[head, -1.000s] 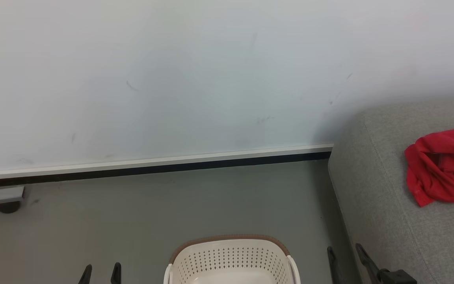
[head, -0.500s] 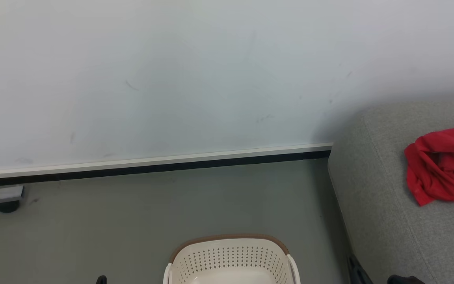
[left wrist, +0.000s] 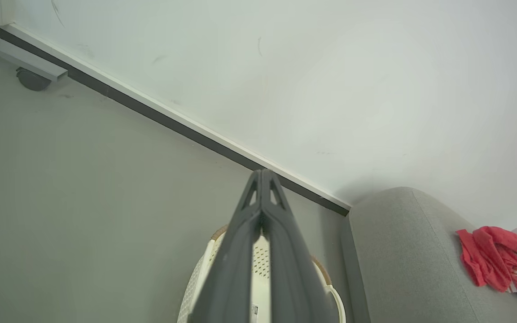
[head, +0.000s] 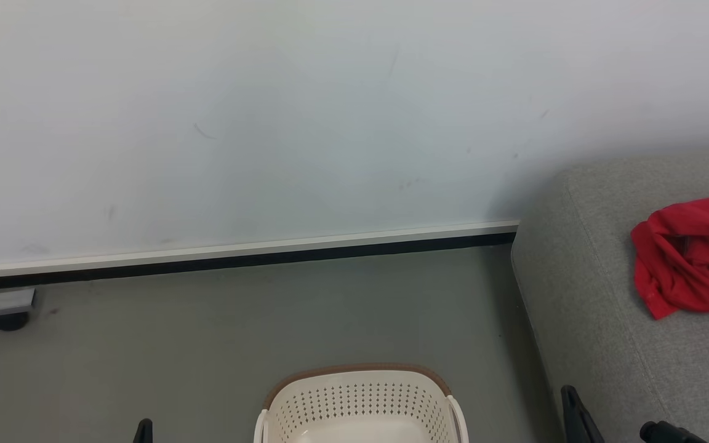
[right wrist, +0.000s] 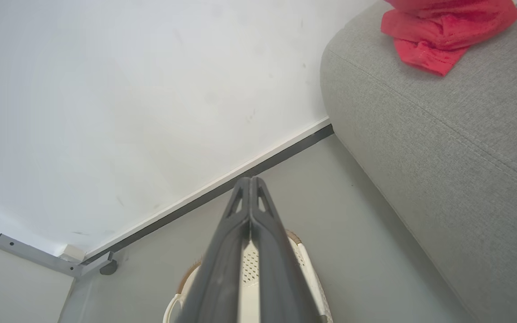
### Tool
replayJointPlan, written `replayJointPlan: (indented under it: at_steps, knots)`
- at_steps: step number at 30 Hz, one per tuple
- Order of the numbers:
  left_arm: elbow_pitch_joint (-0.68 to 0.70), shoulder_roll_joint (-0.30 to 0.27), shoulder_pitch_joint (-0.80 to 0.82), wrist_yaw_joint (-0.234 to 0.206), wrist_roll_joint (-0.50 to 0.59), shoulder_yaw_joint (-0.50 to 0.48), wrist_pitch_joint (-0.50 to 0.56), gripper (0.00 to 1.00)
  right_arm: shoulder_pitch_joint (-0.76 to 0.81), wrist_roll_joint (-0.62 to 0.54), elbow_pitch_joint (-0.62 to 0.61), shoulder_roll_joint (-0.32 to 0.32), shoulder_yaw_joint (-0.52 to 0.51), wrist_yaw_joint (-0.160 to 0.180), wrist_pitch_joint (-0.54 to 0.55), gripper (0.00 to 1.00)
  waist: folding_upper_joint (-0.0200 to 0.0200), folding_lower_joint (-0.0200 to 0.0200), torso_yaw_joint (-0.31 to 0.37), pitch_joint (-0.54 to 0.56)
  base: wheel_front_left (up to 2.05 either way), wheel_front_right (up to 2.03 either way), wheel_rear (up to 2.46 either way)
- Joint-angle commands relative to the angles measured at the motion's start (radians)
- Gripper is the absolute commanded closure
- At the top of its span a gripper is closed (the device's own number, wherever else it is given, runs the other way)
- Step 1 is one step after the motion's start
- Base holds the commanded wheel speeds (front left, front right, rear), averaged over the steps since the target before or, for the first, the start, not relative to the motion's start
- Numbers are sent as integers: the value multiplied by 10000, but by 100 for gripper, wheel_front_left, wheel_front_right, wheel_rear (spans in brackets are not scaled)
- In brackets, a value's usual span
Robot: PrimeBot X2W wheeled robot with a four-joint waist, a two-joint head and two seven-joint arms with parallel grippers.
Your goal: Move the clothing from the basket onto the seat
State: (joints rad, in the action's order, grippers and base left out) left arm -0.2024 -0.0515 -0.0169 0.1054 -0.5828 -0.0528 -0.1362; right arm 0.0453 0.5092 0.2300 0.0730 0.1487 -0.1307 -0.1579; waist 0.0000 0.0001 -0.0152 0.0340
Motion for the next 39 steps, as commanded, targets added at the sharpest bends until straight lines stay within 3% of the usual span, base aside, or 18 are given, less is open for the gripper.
replayJointPlan:
  at_steps: [1,39]
  knots:
    - [70,-27,254,48,-285,-67,57,100,-308,362,-127,79,-40,0,15,100,0,0,1,-2,0,0,0]
    - [-358,-12,1062,74,-5086,-527,1523,100,-942,6132,-68,453,-484,-1,526,100,0,-1,57,-126,0,0,0]
